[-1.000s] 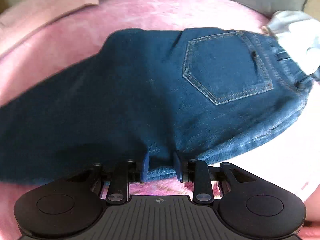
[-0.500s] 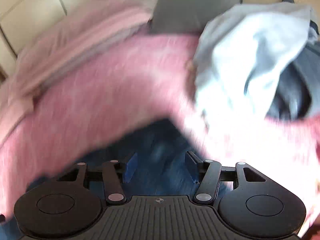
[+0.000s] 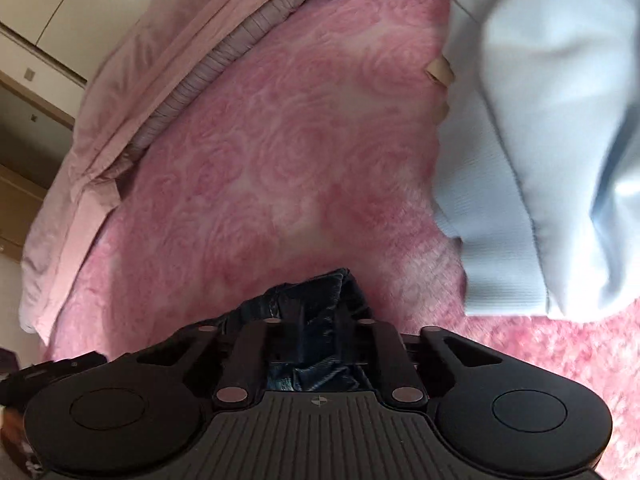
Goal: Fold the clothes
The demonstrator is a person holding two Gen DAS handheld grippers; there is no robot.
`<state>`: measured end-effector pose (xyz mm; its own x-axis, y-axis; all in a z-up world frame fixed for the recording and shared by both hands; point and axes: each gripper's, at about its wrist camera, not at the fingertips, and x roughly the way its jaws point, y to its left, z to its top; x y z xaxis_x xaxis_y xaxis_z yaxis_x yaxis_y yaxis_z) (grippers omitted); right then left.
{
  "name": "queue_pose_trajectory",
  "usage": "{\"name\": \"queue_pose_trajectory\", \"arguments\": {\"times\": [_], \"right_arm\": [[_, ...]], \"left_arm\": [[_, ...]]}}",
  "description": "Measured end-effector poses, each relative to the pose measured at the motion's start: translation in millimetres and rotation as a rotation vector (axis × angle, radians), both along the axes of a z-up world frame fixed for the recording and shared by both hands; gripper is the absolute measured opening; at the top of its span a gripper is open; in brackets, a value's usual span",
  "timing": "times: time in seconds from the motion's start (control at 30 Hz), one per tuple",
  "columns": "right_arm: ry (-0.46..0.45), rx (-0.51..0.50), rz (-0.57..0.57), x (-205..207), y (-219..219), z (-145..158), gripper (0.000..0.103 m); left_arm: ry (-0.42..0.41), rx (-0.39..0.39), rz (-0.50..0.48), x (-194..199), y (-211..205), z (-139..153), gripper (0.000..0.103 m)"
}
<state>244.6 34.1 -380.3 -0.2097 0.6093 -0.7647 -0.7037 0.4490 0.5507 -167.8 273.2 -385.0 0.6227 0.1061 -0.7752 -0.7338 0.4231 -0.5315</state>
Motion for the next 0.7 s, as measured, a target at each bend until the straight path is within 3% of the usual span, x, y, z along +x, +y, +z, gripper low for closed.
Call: {"name": "queue_pose_trajectory", "arguments": {"times": [0.17, 0.2, 0.23, 0.3, 0.33, 0.4, 0.47, 0.53, 0.63, 0.7], "right_arm": [[0.074, 0.038, -0.010, 6.9, -5.6, -0.4, 0.010], [0.094, 0.041, -0.013, 8.9, -2.5, -2.7, 0.019], [0.115, 0.041, -0.015, 11.0, -0.7, -4.2, 0.023], [0.111, 0.040, -0.010, 10.8, 1.2, -4.9, 0.023], [0.082, 0.039, 0.006, 8.0, 2.3, -3.1, 0.014], [-0.041, 0.032, 0.044, -3.1, -0.5, 9.4, 0.004], [-0.163, 0.021, 0.076, -18.4, -9.1, 25.5, 0.001], [-0.218, -0.006, 0.019, -20.2, -23.7, 26.9, 0.000], [-0.224, -0.018, -0.049, -21.1, -35.5, 11.2, 0.000], [-0.284, -0.010, -0.051, -27.9, -24.8, 9.2, 0.000]], "left_arm": [[-0.036, -0.118, -0.023, 14.7, 6.4, -17.5, 0.030], [-0.042, -0.142, -0.025, 17.3, 7.0, -21.4, 0.029], [-0.050, -0.158, -0.030, 19.3, 7.1, -24.6, 0.026], [-0.058, -0.177, -0.047, 24.8, 5.8, -30.7, 0.008], [-0.058, -0.170, -0.052, 26.1, 4.1, -31.1, 0.000], [-0.057, -0.126, -0.040, 26.3, 0.0, -28.1, 0.000], [-0.083, -0.060, 0.028, 16.3, -3.7, -23.3, 0.000], [-0.119, -0.001, 0.097, 5.4, -8.6, -19.9, 0.002], [-0.082, 0.073, 0.093, 11.6, -21.8, -25.4, 0.001], [-0.097, 0.145, 0.077, 14.5, -25.3, -24.1, 0.000]]}}
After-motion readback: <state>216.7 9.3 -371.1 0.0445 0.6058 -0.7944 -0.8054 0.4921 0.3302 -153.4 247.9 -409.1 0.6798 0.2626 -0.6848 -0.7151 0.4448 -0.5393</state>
